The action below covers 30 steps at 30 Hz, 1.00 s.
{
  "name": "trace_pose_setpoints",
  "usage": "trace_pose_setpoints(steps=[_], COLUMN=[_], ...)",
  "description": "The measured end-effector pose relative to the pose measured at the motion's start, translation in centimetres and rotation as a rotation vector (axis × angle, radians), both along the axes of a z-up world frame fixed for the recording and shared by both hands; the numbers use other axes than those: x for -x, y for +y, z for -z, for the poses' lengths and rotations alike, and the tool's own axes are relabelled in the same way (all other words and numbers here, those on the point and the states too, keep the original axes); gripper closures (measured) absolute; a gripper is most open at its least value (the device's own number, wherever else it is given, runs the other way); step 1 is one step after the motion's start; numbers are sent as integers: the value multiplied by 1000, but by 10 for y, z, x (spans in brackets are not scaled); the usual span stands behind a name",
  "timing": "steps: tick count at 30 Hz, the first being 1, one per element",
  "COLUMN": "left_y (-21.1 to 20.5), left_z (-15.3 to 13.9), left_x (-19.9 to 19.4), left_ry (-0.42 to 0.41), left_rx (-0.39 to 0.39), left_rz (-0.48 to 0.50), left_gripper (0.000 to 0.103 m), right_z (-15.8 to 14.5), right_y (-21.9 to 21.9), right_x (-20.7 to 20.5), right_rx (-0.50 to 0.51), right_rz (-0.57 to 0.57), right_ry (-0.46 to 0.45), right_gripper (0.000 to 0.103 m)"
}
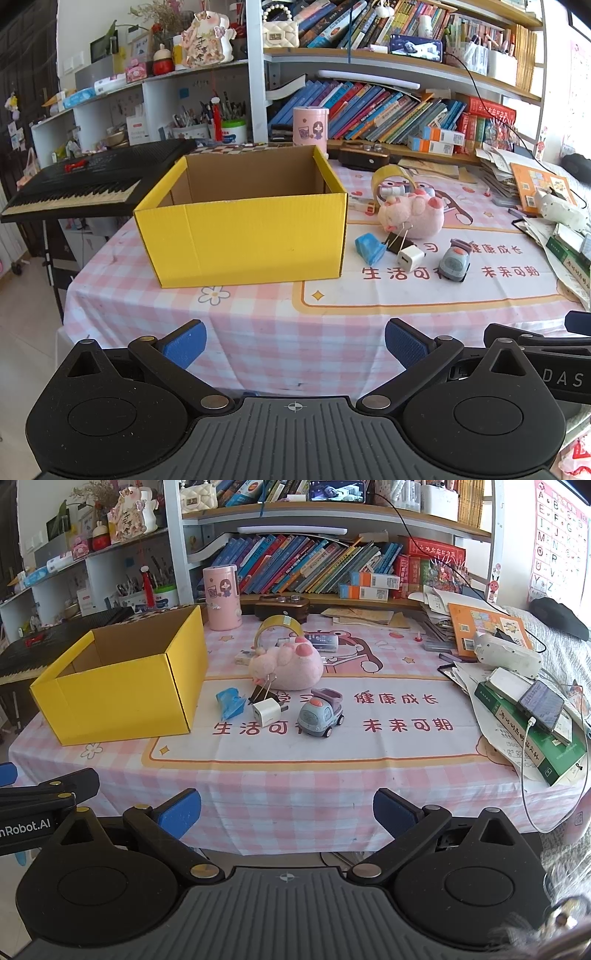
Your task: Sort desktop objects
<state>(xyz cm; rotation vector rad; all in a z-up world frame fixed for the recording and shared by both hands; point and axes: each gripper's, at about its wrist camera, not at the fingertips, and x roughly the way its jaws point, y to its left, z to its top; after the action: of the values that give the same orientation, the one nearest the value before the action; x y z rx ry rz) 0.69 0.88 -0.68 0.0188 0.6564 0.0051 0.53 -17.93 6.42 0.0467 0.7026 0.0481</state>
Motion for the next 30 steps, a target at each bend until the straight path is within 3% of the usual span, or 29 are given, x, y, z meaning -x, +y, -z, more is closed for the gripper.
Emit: trace_pose_setpoints(steps=[30], left_y=[1], left_z=[0], left_x=[0], left_ry=[3], left_rx=[-1], left_rz=[-1], left_gripper=[0], right_z=[1], right_y=[1], right_x=[-1], right_rx=[5], right_rz=[-4], right_ry=[0], right_gripper=[2])
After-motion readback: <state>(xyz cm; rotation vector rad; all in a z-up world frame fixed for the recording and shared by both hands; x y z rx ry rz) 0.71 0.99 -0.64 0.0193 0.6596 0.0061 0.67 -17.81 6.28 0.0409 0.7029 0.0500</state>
